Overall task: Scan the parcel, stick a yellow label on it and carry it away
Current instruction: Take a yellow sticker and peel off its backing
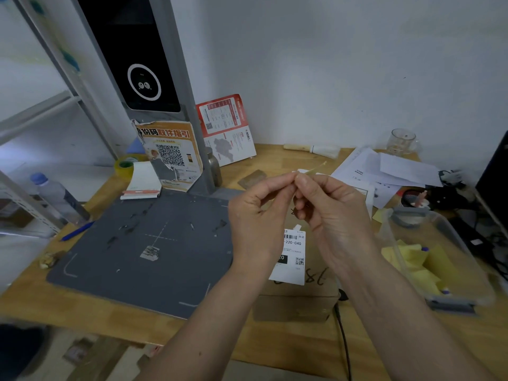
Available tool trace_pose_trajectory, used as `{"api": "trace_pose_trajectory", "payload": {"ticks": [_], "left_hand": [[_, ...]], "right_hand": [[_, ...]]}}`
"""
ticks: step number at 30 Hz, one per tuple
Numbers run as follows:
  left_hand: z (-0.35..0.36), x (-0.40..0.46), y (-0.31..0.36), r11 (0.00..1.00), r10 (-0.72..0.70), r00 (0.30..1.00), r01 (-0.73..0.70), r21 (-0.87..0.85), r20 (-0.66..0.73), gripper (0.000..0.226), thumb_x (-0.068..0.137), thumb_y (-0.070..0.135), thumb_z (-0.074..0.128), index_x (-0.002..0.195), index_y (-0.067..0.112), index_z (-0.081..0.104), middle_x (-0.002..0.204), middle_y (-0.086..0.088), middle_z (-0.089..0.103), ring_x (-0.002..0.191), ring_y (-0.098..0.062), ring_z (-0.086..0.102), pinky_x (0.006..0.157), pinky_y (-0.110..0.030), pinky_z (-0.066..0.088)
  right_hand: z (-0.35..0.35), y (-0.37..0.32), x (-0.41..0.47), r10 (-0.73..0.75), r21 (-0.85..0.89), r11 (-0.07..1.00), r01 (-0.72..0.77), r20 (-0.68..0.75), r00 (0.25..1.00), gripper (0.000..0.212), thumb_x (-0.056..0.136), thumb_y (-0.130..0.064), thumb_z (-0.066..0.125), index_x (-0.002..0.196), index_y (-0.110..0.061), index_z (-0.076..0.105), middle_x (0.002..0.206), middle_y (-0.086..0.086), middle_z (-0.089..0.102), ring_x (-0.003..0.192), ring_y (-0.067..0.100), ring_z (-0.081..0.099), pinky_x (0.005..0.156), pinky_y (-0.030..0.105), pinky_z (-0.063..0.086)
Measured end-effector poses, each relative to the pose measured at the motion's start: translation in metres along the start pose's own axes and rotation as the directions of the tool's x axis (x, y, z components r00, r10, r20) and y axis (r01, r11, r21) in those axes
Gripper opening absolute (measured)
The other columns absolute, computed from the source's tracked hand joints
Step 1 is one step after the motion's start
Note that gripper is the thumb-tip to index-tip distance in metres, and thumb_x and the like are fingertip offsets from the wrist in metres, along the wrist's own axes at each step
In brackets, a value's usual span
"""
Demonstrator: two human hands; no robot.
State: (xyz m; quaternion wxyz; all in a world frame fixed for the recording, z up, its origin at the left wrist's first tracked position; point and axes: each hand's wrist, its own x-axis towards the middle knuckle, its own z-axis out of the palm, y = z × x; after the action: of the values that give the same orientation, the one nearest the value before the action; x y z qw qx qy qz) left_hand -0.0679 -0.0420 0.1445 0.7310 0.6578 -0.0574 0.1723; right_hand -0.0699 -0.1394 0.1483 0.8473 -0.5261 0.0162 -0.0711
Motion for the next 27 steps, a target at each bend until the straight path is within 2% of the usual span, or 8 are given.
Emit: {"api": "trace_pose_trajectory", "payload": {"ticks": [5,14,16,18,20,22,25,27], "left_hand": [[0.007,-0.008,-0.001,0.999,-0.037,0.999,0.037,-0.004,0.018,0.02,0.083,-0.003,0.067,0.088,0.015,0.076,0.073,0.017,0.074,0.077,0.003,0.069,0.069,-0.009,0.05],[0.032,-0.025,-0.005,0.987,-0.148,0.989,0.148,-0.057,0.002,0.022,0.083,-0.004,0.066,0.091,0.015,0.075,0.082,0.012,0.076,0.084,-0.001,0.071,0.074,-0.011,0.053],[0.038,-0.028,-0.008,0.978,-0.198,0.98,0.197,-0.069,0.002,0.02,0.083,-0.001,0.067,0.094,0.014,0.075,0.09,0.005,0.077,0.09,-0.008,0.072,0.081,-0.019,0.056],[0.042,-0.029,-0.012,0.97,-0.235,0.972,0.234,-0.068,-0.003,0.018,0.084,0.002,0.067,0.094,0.014,0.075,0.093,0.001,0.077,0.092,-0.012,0.072,0.084,-0.025,0.057],[0.046,-0.032,-0.014,0.97,-0.237,0.971,0.237,-0.049,-0.012,0.016,0.084,0.003,0.067,0.093,0.014,0.075,0.09,0.002,0.077,0.088,-0.009,0.071,0.081,-0.021,0.056],[0.05,-0.034,-0.013,0.975,-0.221,0.975,0.22,-0.037,-0.014,0.015,0.084,0.002,0.067,0.094,0.011,0.074,0.087,0.003,0.076,0.083,-0.004,0.07,0.074,-0.012,0.053],[0.055,-0.037,-0.012,0.98,-0.197,0.978,0.197,-0.013,-0.063,0.013,0.083,0.002,0.068,0.091,0.012,0.071,0.084,0.002,0.073,0.079,-0.003,0.068,0.071,-0.01,0.051],[0.057,-0.04,-0.015,0.982,-0.131,0.981,0.148,0.117,-0.142,0.016,0.082,0.009,0.072,0.081,0.024,0.07,0.085,0.004,0.07,0.082,-0.004,0.065,0.074,-0.014,0.05]], "right_hand": [[-0.01,-0.002,-0.004,-0.038,-0.119,0.992,0.036,-0.015,0.999,0.011,0.074,-0.021,0.071,0.07,-0.012,0.07,0.056,0.002,0.057,0.052,0.013,0.049,0.05,0.021,0.044],[-0.037,-0.012,-0.01,-0.149,-0.278,0.952,0.125,-0.067,0.987,0.01,0.08,0.0,0.067,0.074,-0.007,0.064,0.06,0.004,0.058,0.05,0.011,0.049,0.051,0.02,0.046],[-0.046,-0.013,-0.009,-0.254,-0.377,0.902,0.21,-0.069,0.965,0.014,0.078,-0.001,0.07,0.078,-0.013,0.063,0.069,0.0,0.06,0.058,0.008,0.054,0.057,0.017,0.047],[-0.056,-0.013,-0.009,-0.373,-0.556,0.777,0.295,-0.03,0.927,0.021,0.076,-0.008,0.074,0.088,-0.022,0.064,0.085,-0.002,0.06,0.073,0.003,0.056,0.065,0.014,0.046],[-0.066,-0.013,-0.007,-0.438,-0.682,0.646,0.343,0.037,0.898,0.023,0.075,-0.016,0.076,0.091,-0.029,0.066,0.096,-0.005,0.055,0.091,0.004,0.055,0.075,0.014,0.044],[-0.072,-0.014,-0.006,-0.457,-0.724,0.579,0.374,0.091,0.885,0.015,0.074,-0.023,0.076,0.083,-0.031,0.067,0.095,-0.012,0.054,0.101,0.01,0.051,0.085,0.018,0.041],[-0.078,-0.016,-0.005,-0.465,-0.746,0.535,0.397,0.132,0.875,0.008,0.072,-0.027,0.075,0.074,-0.029,0.067,0.087,-0.016,0.059,0.094,0.011,0.052,0.087,0.031,0.042],[-0.079,-0.017,-0.006,-0.41,-0.702,0.603,0.379,0.134,0.902,0.012,0.075,-0.019,0.076,0.071,-0.026,0.066,0.079,-0.009,0.065,0.079,0.007,0.056,0.077,0.022,0.045]]}}
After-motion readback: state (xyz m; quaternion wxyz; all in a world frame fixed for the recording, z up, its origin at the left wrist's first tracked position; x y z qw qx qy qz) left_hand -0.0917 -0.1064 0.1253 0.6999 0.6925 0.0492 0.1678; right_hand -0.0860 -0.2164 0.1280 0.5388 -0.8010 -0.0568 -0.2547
